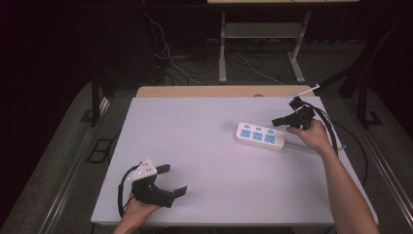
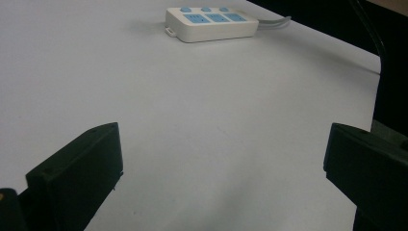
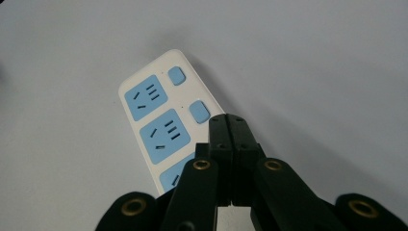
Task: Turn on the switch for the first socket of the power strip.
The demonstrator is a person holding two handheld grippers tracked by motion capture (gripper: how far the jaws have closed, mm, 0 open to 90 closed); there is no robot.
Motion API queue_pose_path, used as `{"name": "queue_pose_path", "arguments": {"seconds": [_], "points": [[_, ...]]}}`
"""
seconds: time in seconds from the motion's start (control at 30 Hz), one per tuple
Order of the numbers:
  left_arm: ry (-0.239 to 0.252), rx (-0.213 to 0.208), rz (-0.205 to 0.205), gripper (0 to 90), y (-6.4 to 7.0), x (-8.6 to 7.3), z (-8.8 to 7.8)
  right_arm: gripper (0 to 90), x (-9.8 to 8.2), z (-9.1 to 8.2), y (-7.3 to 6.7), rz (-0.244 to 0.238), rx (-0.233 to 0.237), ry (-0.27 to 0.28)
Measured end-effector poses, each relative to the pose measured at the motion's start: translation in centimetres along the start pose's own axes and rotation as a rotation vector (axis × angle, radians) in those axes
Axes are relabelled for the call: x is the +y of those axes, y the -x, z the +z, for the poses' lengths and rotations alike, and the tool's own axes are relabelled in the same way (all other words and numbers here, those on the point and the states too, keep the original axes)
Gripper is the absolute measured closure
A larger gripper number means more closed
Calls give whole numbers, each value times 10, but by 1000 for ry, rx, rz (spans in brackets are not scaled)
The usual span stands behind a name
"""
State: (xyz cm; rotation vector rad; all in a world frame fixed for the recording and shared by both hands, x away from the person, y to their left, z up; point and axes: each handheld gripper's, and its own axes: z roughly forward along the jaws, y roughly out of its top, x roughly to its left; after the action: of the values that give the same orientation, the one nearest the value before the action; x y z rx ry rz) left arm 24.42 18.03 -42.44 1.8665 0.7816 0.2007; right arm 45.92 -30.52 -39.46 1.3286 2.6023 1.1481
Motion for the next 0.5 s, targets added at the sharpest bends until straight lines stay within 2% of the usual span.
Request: {"name": "queue_pose_path", "arguments": {"seconds": [0.5], "points": [[-2,-1,1,0,-1,0,0,894,-5,16,2,6,5,-24]]}}
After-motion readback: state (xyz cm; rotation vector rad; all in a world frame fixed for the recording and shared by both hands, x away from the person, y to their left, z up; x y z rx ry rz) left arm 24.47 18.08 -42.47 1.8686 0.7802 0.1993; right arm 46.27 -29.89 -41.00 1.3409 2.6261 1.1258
